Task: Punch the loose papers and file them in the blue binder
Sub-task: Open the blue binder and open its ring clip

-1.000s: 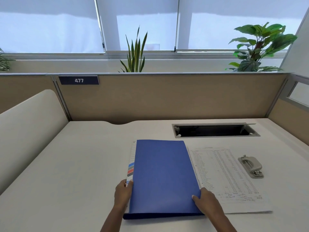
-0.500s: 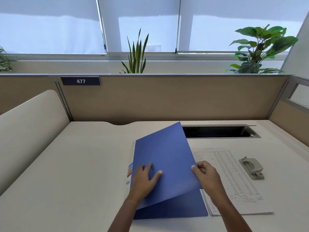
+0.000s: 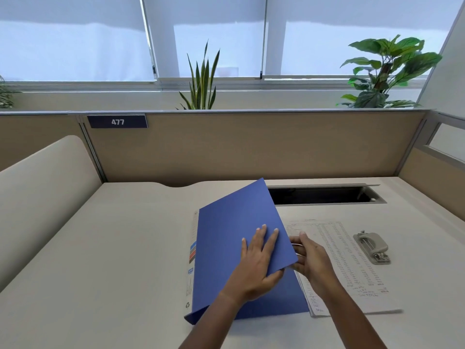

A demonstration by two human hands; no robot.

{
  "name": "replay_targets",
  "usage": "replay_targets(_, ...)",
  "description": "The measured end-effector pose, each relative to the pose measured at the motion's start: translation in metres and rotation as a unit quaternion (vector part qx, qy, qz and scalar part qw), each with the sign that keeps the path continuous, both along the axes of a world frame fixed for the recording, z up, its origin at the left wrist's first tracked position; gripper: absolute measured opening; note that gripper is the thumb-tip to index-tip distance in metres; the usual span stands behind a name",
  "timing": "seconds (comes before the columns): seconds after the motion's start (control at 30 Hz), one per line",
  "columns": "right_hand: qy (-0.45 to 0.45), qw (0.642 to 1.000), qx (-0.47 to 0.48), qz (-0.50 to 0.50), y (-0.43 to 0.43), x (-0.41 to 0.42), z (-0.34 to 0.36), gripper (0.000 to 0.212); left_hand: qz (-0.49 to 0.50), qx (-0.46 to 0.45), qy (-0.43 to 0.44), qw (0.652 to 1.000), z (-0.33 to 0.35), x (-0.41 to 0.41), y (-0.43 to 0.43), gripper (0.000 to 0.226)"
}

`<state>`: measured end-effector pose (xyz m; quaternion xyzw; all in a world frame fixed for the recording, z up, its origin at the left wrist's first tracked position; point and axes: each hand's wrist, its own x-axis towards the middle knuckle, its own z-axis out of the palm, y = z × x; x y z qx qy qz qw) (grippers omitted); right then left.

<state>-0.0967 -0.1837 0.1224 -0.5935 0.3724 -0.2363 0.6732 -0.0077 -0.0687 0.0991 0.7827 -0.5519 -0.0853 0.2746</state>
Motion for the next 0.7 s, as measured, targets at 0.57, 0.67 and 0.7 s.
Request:
replay_targets(0.57, 0.38, 0.724, -0.428, 0.384, 0.039, 0.053, -0.098, 0.08, 0.207, -0.393, 0.066, 0.893, 0.035, 0.039, 0.074, 0.034)
replay_targets(0.67, 0.387, 0.72, -0.43, 0.383, 0.04, 0.055, -0.099, 0.081, 0.324, -0.45, 0.071, 0.829, 0.036, 0.055, 0.094, 0.035)
replay_targets(0.7, 0.386, 0.721, -0.429, 0.382, 0.041, 0.056, -0.099, 0.08, 0.369, -0.462, 0.061, 0.804, 0.037, 0.06, 0.101, 0.037)
